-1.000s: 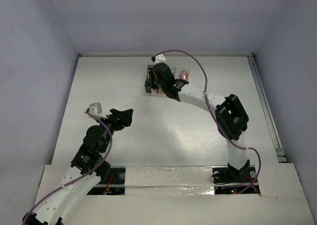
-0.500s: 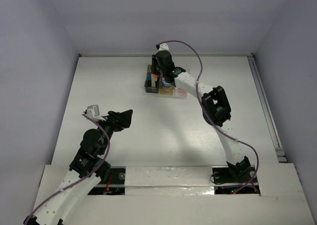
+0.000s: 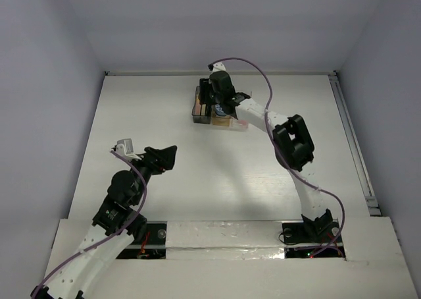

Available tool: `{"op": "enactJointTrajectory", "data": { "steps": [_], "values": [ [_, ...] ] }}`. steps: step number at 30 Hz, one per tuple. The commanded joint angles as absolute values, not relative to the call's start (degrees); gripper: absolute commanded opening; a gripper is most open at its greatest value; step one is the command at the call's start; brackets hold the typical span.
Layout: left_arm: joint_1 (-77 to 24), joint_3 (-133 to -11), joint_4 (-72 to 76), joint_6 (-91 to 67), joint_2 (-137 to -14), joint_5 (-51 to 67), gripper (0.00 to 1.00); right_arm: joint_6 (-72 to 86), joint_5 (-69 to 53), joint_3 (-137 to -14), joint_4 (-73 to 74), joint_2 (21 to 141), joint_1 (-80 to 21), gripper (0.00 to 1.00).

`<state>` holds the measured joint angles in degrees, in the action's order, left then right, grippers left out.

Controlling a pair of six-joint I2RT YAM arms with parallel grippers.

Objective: Sort the stationery into containers
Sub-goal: Reset both arms

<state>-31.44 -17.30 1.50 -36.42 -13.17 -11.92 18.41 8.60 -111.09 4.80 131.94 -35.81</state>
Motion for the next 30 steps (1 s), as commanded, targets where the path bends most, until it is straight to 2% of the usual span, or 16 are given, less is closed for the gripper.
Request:
{"op": "enactJointTrajectory", "data": {
  "steps": [1,3,4,5,6,11,13,15,16,17,19,20,23,26,30],
  "values": [
    [-31.73,-20.56,4.40,-35.77,-14.32,-11.78,0.87,18.63,9.05,-106.37,-2.80,118.87,-36.21,0.55],
    [-31.73,-21.70,4.57,-36.03,-15.20,-11.69,0.87,18.63,7.74,-99.34,-5.88,113.84,-36.21,0.43],
    [-31.73,-22.06,5.53,-36.12,-15.55,-11.34,0.87,18.63,7.56,-96.18,-7.19,110.95,-36.21,0.19],
    [-31.73,-23.10,6.06,-36.12,-16.34,-10.55,0.87,18.37,7.73,-89.10,-10.43,104.48,-36.21,0.05],
    [-31.73,-23.90,6.41,-35.77,-16.96,-10.37,0.87,18.20,7.91,-85.29,-12.11,101.02,-36.21,0.00],
    [-31.73,-31.71,4.84,-33.67,-19.34,-10.81,0.88,15.65,10.35,-65.09,-17.14,77.77,-36.21,0.01],
    [-31.73,-33.56,4.92,-32.35,-19.07,-10.81,0.88,15.03,13.08,-60.25,-17.14,70.61,-36.21,0.05],
    [-31.73,-36.02,4.57,-31.56,-18.81,-10.55,0.88,14.59,16.41,-55.57,-17.31,59.75,-36.21,0.16],
    [-31.73,-36.73,4.05,-31.03,-18.90,-10.55,0.88,14.42,17.57,-51.37,-17.23,56.29,-36.21,0.23],
    [-31.73,-37.52,3.52,-29.55,-19.42,-10.63,0.89,15.02,18.36,-49.50,-16.53,52.94,-36.21,0.41],
    [-31.73,-40.59,0.98,-28.48,-20.21,-13.17,0.89,15.47,21.35,-46.42,-15.04,44.09,-36.21,0.57],
    [-31.73,-42.43,0.36,-27.43,-21.00,-14.31,0.89,15.47,23.71,-44.14,-13.03,41.51,-36.21,0.69],
    [-31.73,-43.94,0.17,-26.72,-22.06,-14.24,0.90,15.56,27.06,-41.06,-8.89,33.33,-36.21,0.78],
    [-31.73,-44.91,0.35,-26.54,-23.28,-13.54,0.90,15.47,29.97,-37.98,-9.14,28.23,-36.21,0.79],
    [-31.73,-46.49,0.09,-26.19,-24.61,-13.88,0.90,14.77,28.31,-38.22,-9.76,27.07,-36.21,0.79]
  ]
}}
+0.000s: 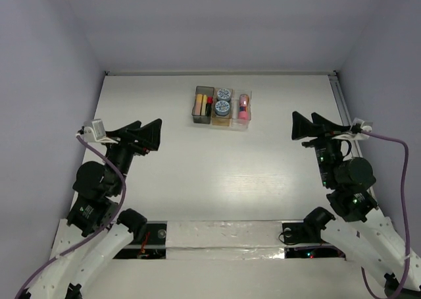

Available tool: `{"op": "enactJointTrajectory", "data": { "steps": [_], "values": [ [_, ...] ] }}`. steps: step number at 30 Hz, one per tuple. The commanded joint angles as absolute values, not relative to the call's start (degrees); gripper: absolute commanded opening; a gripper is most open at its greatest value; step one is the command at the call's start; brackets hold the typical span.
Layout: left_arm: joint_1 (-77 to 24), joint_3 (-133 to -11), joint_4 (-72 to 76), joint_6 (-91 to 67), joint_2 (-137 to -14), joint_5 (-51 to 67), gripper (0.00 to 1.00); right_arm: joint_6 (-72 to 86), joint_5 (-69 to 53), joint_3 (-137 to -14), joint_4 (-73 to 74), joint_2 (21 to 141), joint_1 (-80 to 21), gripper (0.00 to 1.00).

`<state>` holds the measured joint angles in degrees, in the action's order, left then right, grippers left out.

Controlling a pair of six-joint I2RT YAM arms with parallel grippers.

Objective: Sort the stationery into containers
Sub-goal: Reset both arms

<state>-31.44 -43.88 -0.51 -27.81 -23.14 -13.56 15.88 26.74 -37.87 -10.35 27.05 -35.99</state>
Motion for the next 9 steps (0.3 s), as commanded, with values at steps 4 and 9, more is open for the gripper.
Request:
{"op": "enactJointTrajectory", "data": {
  "steps": [4,9],
  "values": [
    [-31.73,-48.42,0.09,-25.32,-24.87,-14.50,0.90,14.07,29.09,-40.25,-8.26,26.72,-36.21,0.79],
    [-31.73,-46.23,-0.79,-25.14,-23.91,-14.59,0.91,14.58,28.48,-40.43,-8.00,26.10,-36.21,0.79]
  ]
}}
